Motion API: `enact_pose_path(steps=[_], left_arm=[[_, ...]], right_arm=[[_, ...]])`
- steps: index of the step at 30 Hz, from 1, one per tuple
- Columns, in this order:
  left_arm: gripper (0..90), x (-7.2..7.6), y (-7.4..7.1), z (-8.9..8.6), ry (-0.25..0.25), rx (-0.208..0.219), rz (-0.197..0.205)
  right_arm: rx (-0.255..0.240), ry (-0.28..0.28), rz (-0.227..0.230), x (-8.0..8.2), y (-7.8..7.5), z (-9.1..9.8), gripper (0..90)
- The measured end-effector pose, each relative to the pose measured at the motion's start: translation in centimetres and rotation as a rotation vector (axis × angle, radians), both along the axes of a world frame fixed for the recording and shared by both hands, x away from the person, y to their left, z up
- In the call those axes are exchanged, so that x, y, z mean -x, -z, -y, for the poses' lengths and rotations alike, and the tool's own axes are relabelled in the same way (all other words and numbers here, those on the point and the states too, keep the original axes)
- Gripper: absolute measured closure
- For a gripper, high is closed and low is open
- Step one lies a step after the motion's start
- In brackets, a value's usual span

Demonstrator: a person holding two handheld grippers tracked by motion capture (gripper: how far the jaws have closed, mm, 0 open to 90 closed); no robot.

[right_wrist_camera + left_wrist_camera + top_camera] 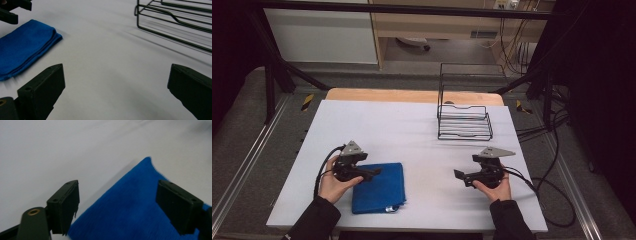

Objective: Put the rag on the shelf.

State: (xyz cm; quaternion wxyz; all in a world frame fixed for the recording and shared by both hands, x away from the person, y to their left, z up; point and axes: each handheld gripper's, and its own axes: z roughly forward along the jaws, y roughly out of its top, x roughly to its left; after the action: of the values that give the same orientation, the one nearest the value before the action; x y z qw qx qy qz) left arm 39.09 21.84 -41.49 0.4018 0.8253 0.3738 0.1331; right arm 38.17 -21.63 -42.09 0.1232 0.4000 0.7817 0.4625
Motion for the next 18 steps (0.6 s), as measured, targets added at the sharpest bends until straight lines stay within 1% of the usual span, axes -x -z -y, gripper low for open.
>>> enact_pose_path(steps=[2,3,4,5,6,7,8,9,11,12,13,16,17,18], left_arm=[[15.3,0.4,0.2,-1.3,-0.034,-0.002,-0.011],[15.3,0.7,0.3,-1.8,-0.051,0.003,-0.015],[12.3,0.9,0.4,-2.3,-0.058,-0.003,-0.018],[11.1,1.1,0.4,-2.8,-0.066,-0.006,-0.019],[11.1,1.3,0.4,-3.2,-0.071,-0.007,-0.019],[9.3,1.7,0.5,-4.0,-0.085,-0.002,-0.020],[9.0,1.7,0.5,-4.0,-0.085,-0.002,-0.020],[8.6,1.8,0.6,-4.3,-0.091,0.001,-0.023],[8.2,2.0,0.7,-5.1,-0.106,0.010,-0.022],[7.9,2.0,0.7,-5.1,-0.106,0.010,-0.022],[7.7,2.1,0.8,-5.4,-0.111,0.009,-0.019],[7.7,2.3,0.8,-6.0,-0.120,0.021,-0.009],[7.7,2.4,0.8,-6.1,-0.122,0.023,-0.007],[7.7,2.5,0.8,-6.3,-0.124,0.026,-0.005]], right_arm=[[-0.003,-0.020,-0.005,-0.3,-0.2,-1.4,2.6],[-0.003,-0.020,-0.005,-0.3,-0.2,-1.4,2.6],[0.002,-0.045,-0.007,-0.5,-0.3,-2.9,3.4],[0.000,-0.055,-0.010,-0.7,-0.4,-3.6,4.0],[0.000,-0.055,-0.010,-0.7,-0.4,-3.6,4.0],[-0.006,-0.077,-0.020,-0.9,-0.4,-5.2,4.8],[-0.006,-0.077,-0.020,-0.9,-0.4,-5.2,4.8],[0.001,-0.096,-0.023,-1.3,-0.5,-6.7,5.4],[0.002,-0.109,-0.024,-1.7,-0.6,-8.1,6.3],[0.002,-0.109,-0.024,-1.7,-0.6,-8.1,6.3],[-0.001,-0.117,-0.034,-2.1,-0.6,-9.6,7.2],[0.009,-0.137,-0.041,-2.8,-0.3,-11.6,9.7],[0.009,-0.137,-0.041,-2.8,-0.3,-11.6,9.7],[0.022,-0.150,-0.055,-3.3,0.1,-12.9,12.7]])
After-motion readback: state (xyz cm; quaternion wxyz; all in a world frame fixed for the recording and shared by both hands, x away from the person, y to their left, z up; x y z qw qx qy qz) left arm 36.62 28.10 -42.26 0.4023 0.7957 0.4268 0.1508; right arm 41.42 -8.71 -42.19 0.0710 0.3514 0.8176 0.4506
